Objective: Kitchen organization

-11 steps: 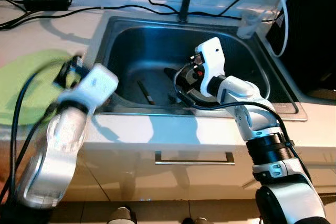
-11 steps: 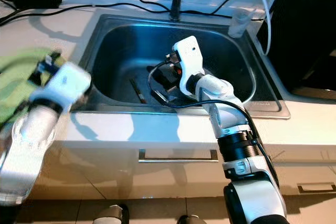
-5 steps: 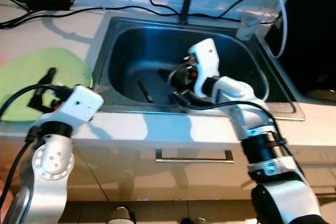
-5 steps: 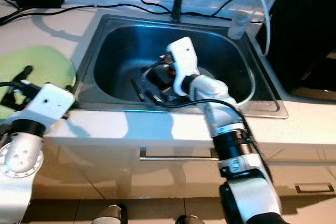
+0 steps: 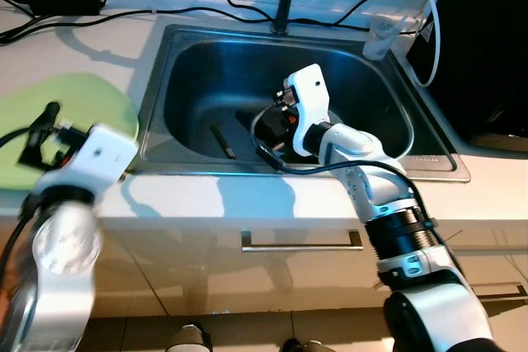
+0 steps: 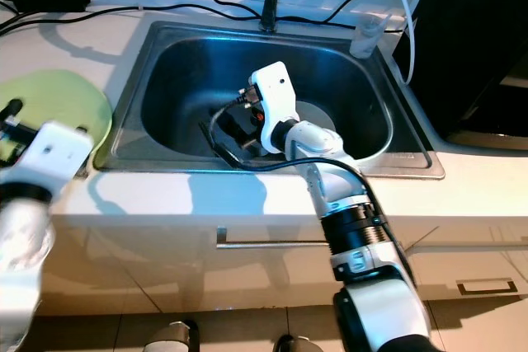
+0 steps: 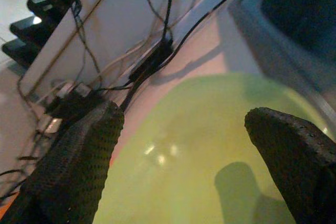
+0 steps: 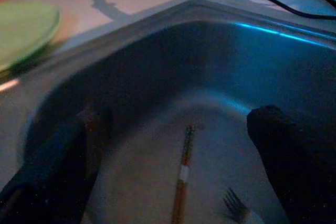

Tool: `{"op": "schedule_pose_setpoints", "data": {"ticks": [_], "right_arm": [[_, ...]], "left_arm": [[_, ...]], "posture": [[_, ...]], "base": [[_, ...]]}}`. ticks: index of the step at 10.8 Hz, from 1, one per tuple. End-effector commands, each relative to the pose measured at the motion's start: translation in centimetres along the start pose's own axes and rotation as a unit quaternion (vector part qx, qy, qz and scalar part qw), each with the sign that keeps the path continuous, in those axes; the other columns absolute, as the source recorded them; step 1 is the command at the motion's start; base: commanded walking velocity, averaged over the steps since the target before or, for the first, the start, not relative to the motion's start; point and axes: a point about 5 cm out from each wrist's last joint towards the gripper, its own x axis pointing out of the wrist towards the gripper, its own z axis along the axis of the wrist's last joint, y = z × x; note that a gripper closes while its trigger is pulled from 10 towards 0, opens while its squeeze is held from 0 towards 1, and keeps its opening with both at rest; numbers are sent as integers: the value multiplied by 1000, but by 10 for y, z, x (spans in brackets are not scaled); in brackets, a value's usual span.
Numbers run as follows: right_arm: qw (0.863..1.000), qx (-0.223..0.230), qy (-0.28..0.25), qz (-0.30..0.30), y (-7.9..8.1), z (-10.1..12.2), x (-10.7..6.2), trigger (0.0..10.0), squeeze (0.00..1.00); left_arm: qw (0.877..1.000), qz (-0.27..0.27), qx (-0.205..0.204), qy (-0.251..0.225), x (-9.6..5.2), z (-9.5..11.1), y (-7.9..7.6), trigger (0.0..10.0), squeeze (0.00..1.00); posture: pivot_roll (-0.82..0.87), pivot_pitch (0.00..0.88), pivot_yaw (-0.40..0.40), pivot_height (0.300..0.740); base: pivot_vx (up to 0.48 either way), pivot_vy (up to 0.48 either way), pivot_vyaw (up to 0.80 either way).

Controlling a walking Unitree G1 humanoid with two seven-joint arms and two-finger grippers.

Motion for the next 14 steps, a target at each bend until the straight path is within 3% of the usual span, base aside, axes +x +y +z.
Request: {"op": "schedule_pose_setpoints", "data": {"ticks": [1,2,4,5,6,7,11,12,13,14], "right_arm": [[1000,9,-5,-14,-4,0,-3,10000,996],[1000,10,-9,-26,-7,1,-4,10000,827],[999,1,-11,-42,-13,2,-7,10000,780],[999,2,-10,-46,-15,2,-8,10000,482],[999,2,-10,-48,-16,3,-8,10000,102],[999,2,-11,-49,-17,4,-9,10000,0],[998,3,-17,-52,-18,8,-7,10000,0],[999,4,-17,-50,-17,8,-6,10000,0],[999,3,-15,-49,-18,9,-6,10000,0],[999,4,-15,-48,-18,9,-5,10000,0]], "left_arm": [[1000,-10,-17,-13,3,6,-6,10000,0],[999,-12,-24,-20,10,12,-10,10000,0],[999,-1,-40,-30,18,20,-11,10000,0],[998,2,-47,-29,19,21,-13,10000,0],[998,0,-48,-27,18,20,-16,10000,0],[998,0,-49,-26,17,21,-17,10000,0],[1000,-11,-18,-7,13,26,-12,10000,0],[999,-36,6,0,2,17,-13,10000,0],[997,-56,35,42,-7,-6,-14,10000,0],[994,-70,50,62,-9,-15,-13,10000,0]], "posture": [[186,128,-79,740],[170,125,-76,740],[151,118,-77,740],[145,113,-80,740],[144,110,-84,740],[147,107,-87,740],[164,111,-97,740],[174,116,-107,740],[178,121,-113,740],[180,122,-114,740]], "base": [[0,0,0],[0,0,0],[0,0,713],[0,0,581],[0,0,0],[0,0,0],[0,0,0],[0,0,0],[0,0,0],[0,0,0]]}}
